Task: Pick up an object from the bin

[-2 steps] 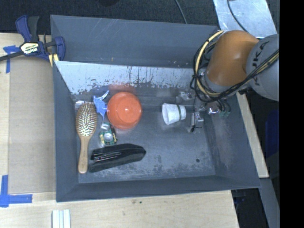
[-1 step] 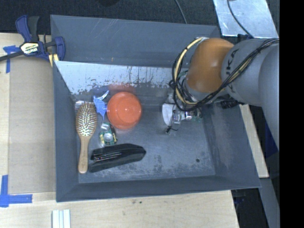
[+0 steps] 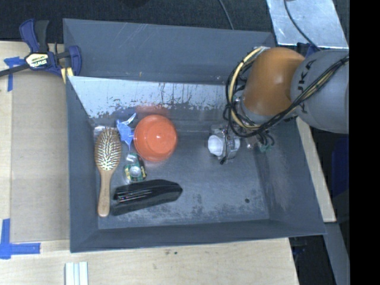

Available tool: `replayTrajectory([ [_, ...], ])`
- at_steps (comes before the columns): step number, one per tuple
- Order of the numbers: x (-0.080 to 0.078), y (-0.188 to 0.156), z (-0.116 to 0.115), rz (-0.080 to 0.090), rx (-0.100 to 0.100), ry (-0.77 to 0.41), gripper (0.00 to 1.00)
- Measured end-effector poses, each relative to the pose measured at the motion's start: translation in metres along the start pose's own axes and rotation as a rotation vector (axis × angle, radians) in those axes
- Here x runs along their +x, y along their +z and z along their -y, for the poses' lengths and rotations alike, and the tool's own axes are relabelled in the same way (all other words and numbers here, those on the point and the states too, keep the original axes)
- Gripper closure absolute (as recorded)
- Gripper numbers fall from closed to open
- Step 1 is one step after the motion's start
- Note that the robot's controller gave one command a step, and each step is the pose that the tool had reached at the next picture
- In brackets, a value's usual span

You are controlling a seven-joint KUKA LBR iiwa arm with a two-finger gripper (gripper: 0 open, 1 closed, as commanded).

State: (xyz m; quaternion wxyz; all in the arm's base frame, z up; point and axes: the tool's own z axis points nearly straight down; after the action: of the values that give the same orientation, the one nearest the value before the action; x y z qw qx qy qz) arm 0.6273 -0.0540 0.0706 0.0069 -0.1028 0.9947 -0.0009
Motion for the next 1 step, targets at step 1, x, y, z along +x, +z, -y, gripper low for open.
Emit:
replayTrajectory([
  [1,0.0001,-0.0002,-0.0001,0.0,0.0,0.0,1.0],
])
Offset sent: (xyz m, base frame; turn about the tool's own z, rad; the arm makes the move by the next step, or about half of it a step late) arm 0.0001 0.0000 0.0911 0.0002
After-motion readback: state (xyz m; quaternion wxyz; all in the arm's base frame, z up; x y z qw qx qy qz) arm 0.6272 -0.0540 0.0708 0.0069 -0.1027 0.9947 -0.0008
